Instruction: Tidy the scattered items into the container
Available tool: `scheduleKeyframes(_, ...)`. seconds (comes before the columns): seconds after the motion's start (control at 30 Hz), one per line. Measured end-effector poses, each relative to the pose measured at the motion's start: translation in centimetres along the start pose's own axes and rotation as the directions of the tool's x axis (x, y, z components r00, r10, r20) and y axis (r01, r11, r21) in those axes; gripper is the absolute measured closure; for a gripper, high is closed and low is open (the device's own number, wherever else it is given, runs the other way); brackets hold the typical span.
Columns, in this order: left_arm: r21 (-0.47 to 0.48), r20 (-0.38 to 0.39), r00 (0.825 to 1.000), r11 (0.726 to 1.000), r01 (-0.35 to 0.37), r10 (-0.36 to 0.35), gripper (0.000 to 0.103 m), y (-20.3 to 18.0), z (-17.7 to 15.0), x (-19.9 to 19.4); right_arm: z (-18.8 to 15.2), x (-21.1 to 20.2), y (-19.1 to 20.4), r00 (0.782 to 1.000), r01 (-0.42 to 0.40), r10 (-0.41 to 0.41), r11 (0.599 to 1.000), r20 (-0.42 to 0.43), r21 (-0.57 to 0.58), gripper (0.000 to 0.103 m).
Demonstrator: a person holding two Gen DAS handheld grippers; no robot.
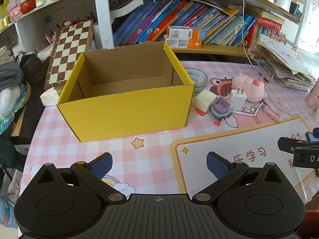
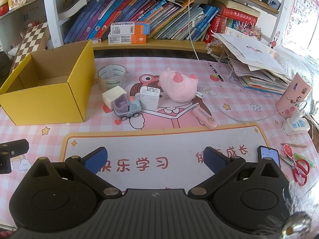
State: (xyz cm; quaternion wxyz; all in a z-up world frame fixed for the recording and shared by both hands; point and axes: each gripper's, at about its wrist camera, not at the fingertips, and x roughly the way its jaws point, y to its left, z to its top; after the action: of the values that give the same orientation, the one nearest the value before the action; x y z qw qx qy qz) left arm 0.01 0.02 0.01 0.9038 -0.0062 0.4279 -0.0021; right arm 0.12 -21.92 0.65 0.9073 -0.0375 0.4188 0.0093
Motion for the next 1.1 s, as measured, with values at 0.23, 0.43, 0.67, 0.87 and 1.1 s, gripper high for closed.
scheduleKeyframes(0.23,-0.005,-0.004,1.000,1.000,-0.001,0.001,0.001,-0.21,-0.23,0.37,0.04,0.08,0.02,1.000,-0.003,0.003,1.000,0.002,0.004,0.000)
scheduleKeyframes(0.43,-0.005,-0.003,1.000,1.000,-0.002,0.002,0.001,-0.36,-0.57,0.54,-0.04,0.06,-0.05,1.000,-0.003,0.003,1.000,0.004,0.006,0.000)
scheduleKeyframes(0.67,-0.004,-0.012,1.000,1.000,-0.001,0.001,0.001,-0.33,-0.50,0.54,0.13,0.12,0.07,1.000,-0.004,0.004,1.000,-0.004,0.005,0.000)
scheduleKeyframes(0.87,-0.003,-0.017,1.000,1.000,0.003,-0.003,0.001,-0.22,-0.35,0.58,0.16,0.21,0.06,1.000,-0.005,0.005,1.000,-0.008,0.006,0.000)
scheduleKeyframes(1.1,-0.005,-0.022,1.000,1.000,0.004,-0.004,0.001,-0.08,-0.20,0.65,0.31,0.33,0.04,1.000,-0.005,0.005,1.000,-0.011,0.006,0.000)
